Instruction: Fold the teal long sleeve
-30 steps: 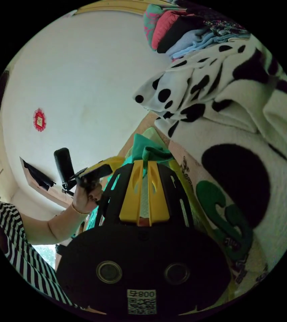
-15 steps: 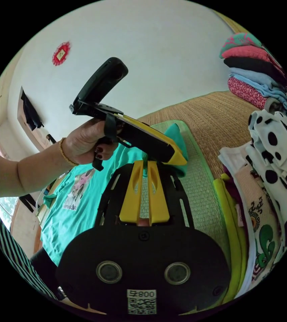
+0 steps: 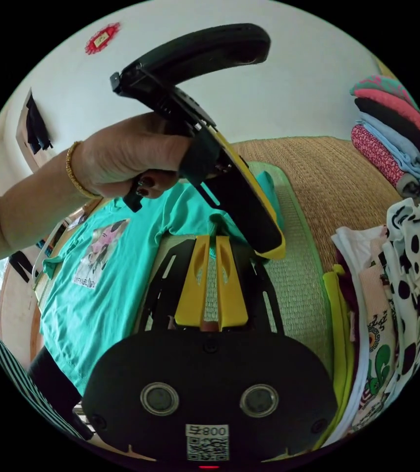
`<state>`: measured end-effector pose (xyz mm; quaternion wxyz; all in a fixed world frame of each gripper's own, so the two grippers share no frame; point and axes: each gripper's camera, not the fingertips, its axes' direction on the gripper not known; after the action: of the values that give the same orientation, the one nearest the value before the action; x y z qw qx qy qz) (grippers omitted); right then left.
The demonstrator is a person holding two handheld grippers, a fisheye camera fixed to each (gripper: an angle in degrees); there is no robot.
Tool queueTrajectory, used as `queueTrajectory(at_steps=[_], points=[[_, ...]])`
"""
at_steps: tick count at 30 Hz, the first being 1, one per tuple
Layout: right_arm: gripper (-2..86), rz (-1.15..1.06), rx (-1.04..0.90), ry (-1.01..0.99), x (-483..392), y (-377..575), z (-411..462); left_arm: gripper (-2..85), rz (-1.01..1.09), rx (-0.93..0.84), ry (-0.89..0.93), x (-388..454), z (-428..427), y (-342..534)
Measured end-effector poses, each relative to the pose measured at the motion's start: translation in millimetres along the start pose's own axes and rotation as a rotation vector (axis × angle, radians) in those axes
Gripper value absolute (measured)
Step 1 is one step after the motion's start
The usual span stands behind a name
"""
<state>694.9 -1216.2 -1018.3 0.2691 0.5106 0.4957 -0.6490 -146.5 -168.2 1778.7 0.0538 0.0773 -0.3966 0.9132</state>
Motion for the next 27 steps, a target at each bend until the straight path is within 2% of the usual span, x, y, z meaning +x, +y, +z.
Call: queueTrajectory(at_steps=[7, 10, 14, 19, 21, 27], points=[[2.1, -0.064, -0.095, 0.040, -10.7, 11.0, 74.8, 7.7, -0.021, -0.120, 0.013, 18.4, -23.0, -5.4], [2.0, -0.091, -0.124, 0.087, -15.9, 16.7, 103.1, 4.8, 0.002, -0.180, -0.057, 32.5, -29.6, -5.9], [2.0, -0.100, -0.144, 0.107, -13.1, 25.7, 137.1, 1.9, 0.025, -0.142, -0.142, 57.8, -61.3, 5.3], [2.0, -0.099, -0.129, 0.115, -6.2, 38.9, 166.2, 1.0, -0.051, 0.055, -0.101, 71.8, -125.1, 41.9], [2.0, -0.083, -0.106, 0.110, -1.7, 44.5, 173.9, 0.8, -0.134, 0.210, -0.025, 70.0, -167.6, 71.4], [2.0, -0.065, 0.026, 0.074, 3.8, 62.1, 183.3, 0.7, -0.344, 0.516, 0.265, 54.1, -255.2, 161.2]])
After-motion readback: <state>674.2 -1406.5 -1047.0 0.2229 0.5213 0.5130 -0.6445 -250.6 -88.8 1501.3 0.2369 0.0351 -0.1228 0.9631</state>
